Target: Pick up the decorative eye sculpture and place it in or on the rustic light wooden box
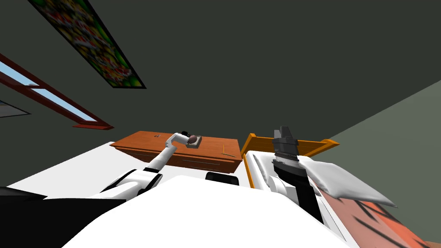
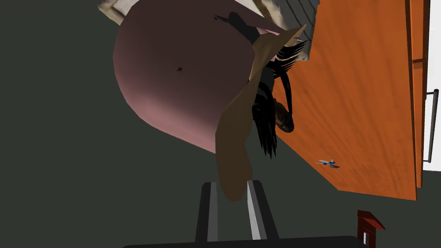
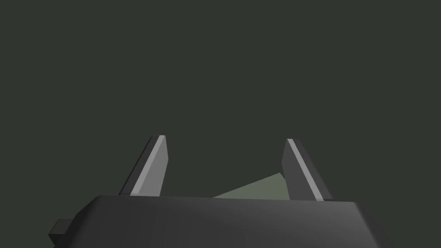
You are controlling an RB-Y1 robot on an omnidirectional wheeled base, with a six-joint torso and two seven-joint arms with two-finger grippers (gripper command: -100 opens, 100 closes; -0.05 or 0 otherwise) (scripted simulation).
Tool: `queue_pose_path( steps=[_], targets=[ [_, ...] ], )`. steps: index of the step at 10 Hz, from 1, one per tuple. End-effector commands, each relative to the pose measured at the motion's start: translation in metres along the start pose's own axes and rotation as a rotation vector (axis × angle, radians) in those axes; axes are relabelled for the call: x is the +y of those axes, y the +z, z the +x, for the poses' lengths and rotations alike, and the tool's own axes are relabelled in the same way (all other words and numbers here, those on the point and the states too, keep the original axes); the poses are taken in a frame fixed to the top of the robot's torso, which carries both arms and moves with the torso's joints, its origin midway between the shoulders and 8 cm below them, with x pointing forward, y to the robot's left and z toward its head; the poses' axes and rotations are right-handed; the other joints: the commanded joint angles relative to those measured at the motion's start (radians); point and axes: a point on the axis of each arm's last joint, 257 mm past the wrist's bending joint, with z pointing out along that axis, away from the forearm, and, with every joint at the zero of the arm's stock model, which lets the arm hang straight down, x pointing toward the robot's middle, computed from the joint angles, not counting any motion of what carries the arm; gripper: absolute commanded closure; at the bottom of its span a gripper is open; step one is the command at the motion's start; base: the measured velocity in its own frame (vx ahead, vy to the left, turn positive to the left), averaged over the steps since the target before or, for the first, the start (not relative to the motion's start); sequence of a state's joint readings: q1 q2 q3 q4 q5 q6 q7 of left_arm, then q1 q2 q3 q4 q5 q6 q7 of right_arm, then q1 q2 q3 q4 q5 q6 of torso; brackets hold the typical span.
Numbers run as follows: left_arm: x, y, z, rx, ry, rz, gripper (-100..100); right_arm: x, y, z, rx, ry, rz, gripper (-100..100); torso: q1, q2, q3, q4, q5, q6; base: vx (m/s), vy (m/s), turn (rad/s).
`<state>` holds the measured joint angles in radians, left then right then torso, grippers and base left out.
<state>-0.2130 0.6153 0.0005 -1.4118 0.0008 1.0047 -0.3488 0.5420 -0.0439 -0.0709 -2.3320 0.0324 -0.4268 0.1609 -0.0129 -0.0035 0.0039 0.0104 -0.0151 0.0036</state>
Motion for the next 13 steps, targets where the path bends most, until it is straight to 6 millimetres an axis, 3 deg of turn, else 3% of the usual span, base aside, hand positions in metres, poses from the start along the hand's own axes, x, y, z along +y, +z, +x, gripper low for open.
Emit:
queue_pose_path(
  steps=[1,2,6,7,8,13],
  targets=[
    [0.000,0.000,0.000,0.000,0.000,0.000,100,0.000,0.000,0.000,0.000,0.000,0.000,0,0.000,0.000,0.000,0.000,0.000,0.000,0.069,0.023,-0.017],
    [-0.002,-0.001,-0.002,-0.003,0.001,0.003,-100,0.000,0.000,0.000,0.000,0.000,0.000,0,-0.001,0.006,0.003,0.001,0.000,-0.001,0.017,0.004,-0.003],
    [-0.002,-0.001,-0.002,-0.003,0.001,0.004,-100,0.000,0.000,0.000,0.000,0.000,0.000,0,-0.003,0.014,0.008,0.002,0.000,-0.001,0.002,0.000,0.000],
    [-0.002,-0.001,-0.002,-0.003,0.001,0.004,0,0.000,0.000,0.000,0.000,0.000,0.000,0,-0.003,0.014,0.008,0.003,0.000,-0.001,0.000,0.000,0.000],
    [-0.004,-0.005,-0.003,0.005,0.000,0.000,-100,0.000,0.000,0.000,0.000,0.000,0.000,0,-0.003,0.014,0.008,0.003,0.000,-0.001,0.011,0.018,0.003],
    [-0.010,-0.018,-0.006,0.031,-0.001,-0.011,-100,0.000,0.000,0.000,0.000,0.000,0.000,0,-0.001,0.013,0.007,0.002,0.000,-0.001,0.019,0.034,0.000]
  ],
)
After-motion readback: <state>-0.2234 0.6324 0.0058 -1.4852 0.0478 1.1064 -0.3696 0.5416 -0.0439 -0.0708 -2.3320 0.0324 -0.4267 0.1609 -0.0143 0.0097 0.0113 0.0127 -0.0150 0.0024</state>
